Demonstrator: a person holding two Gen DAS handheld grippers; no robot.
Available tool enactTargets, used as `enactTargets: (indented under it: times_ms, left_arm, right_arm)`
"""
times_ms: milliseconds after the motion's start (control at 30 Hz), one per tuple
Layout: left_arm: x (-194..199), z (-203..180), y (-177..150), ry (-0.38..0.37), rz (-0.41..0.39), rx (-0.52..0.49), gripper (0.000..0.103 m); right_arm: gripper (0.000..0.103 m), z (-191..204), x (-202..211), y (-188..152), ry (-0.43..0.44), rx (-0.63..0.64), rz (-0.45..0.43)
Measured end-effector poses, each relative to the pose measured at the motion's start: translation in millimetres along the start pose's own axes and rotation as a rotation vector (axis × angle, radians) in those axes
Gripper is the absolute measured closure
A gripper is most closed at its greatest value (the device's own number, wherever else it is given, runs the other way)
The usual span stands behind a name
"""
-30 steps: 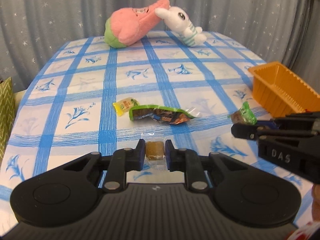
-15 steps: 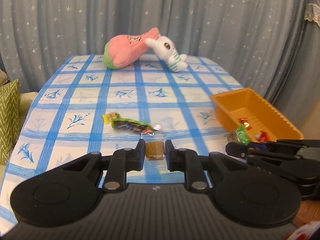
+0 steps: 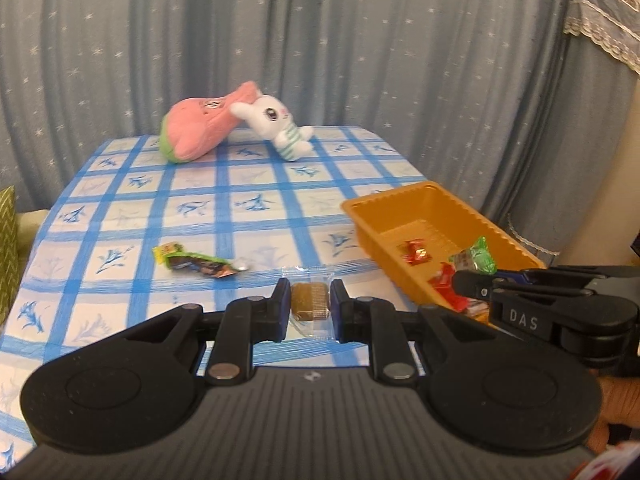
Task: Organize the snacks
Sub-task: 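Carry both candies over the orange tray, then open both grippers to drop the candies into the tray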
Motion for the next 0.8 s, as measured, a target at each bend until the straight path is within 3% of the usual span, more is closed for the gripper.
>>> enactTargets:
  times_ms: [500, 800]
  left_arm:
    - [-65, -94, 29, -0.128, 0.065, -0.12, 0.085]
    - [-110, -133, 44, -0.167, 0.098, -0.183, 0.085]
  right_arm:
    - [0.09, -117, 12, -3, -0.103, -0.148, 0.007]
    - [0.09, -155, -5, 2, -0.127, -0.189, 0.023]
Point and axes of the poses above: each gripper's, at about its wrist camera, not at the fingertips, and x roughly against the way its jaws point, z to its left, y to its top, the point moved 7 cm from there along -x, roughly the way its jaws point, and after that the axes turned 15 degrees about z, right-handed, at the moved point
